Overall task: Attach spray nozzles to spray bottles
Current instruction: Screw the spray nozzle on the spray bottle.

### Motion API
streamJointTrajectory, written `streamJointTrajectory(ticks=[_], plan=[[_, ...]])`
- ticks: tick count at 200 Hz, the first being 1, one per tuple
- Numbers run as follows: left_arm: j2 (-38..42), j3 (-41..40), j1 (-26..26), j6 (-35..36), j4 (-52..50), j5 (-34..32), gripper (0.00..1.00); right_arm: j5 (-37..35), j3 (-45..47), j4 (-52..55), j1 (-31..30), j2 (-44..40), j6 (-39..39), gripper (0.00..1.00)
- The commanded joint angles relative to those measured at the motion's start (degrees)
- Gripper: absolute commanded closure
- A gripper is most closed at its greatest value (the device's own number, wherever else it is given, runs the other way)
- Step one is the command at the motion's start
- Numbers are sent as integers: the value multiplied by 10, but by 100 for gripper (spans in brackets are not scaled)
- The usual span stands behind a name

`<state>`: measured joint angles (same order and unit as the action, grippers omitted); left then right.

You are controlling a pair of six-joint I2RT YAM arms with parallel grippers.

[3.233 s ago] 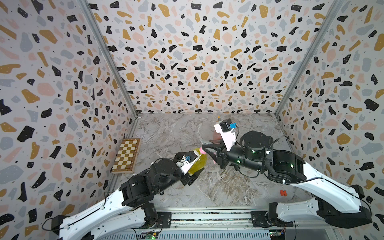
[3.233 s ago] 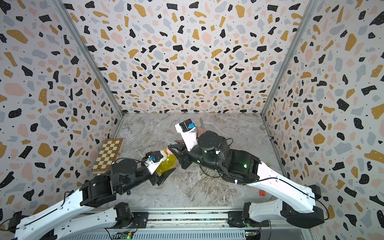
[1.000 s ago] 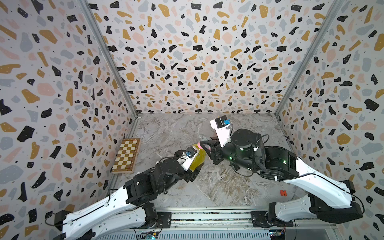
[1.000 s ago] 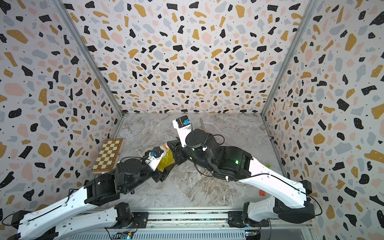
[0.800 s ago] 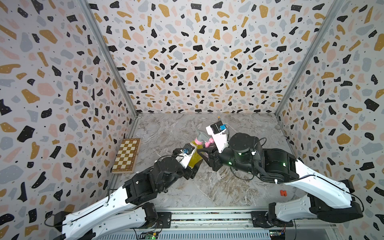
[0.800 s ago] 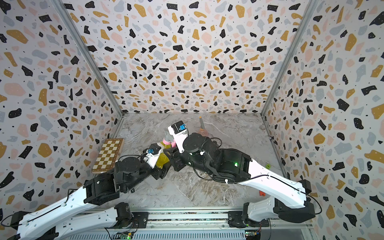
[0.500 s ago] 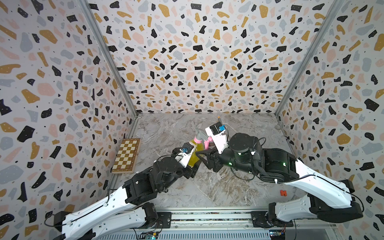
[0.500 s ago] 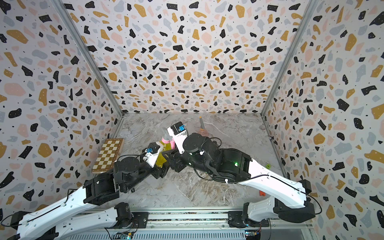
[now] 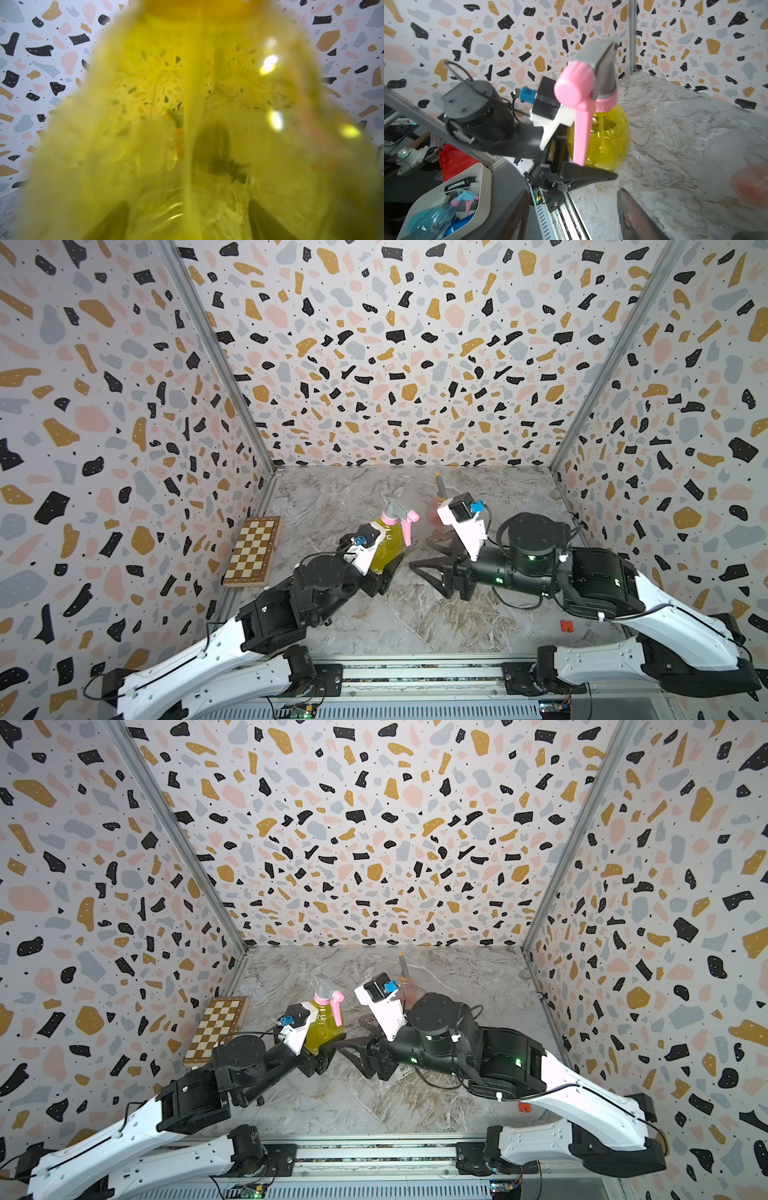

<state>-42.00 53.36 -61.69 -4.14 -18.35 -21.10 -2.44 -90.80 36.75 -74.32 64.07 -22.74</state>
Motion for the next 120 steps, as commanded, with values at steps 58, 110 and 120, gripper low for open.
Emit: streamJointTrajectory(ticks=[58, 110, 120], plan=[[47, -37, 10, 40, 109, 391, 100, 119, 82, -83, -3, -103, 108, 31], [11, -50, 39, -61, 186, 645, 100, 182, 92, -123, -1, -109, 161, 28], [5, -54, 44, -77, 207, 676, 100, 197, 92, -126, 0, -108, 168, 29]])
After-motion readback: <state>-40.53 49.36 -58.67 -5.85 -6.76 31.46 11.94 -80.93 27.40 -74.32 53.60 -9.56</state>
